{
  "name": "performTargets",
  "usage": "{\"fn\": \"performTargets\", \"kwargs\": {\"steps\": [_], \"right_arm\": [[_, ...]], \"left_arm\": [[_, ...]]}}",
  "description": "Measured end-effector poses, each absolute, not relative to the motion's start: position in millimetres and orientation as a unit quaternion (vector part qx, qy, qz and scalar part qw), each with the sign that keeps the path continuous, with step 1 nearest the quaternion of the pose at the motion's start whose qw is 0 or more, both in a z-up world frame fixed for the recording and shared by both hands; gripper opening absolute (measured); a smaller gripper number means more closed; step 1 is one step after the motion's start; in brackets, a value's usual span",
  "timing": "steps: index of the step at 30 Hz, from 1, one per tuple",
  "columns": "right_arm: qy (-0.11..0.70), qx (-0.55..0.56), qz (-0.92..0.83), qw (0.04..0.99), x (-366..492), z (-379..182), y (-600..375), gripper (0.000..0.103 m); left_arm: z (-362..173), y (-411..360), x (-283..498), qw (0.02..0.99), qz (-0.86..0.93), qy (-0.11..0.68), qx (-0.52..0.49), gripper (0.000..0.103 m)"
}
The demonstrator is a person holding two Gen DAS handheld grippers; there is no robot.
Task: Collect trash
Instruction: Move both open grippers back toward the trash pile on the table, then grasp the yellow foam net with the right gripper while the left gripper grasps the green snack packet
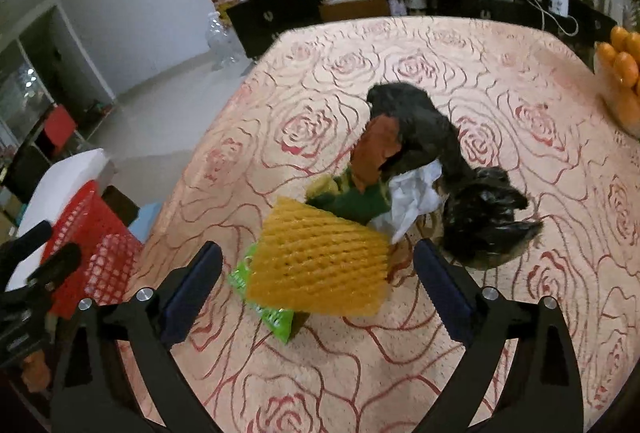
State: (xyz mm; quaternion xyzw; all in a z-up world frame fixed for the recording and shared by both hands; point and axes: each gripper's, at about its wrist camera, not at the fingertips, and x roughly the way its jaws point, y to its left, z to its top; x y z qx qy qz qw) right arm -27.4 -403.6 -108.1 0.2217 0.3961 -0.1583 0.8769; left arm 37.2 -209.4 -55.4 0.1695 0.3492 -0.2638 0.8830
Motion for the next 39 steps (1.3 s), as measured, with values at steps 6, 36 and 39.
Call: {"fn": "performTargets", "kwargs": {"steps": [6,36,39], "right_arm": [[0.409,0.214,-0.160,0.873,-21,-121,-401,0.087],[0.340,0.243,-0.212,0.884,-105,-62,-445,0.046],[0.334,0.246,-0.210,0.885,-109,-58,-446,0.046]], "left_arm": [[-53,-206,37,0.885,-0.264,0.347,0.167,0.085],[-68,-261,12,0.832,-0.370,0.368,0.187,0.085],[-81,-285,9,0.820,-0.376,0.371,0.220,0.085]]}}
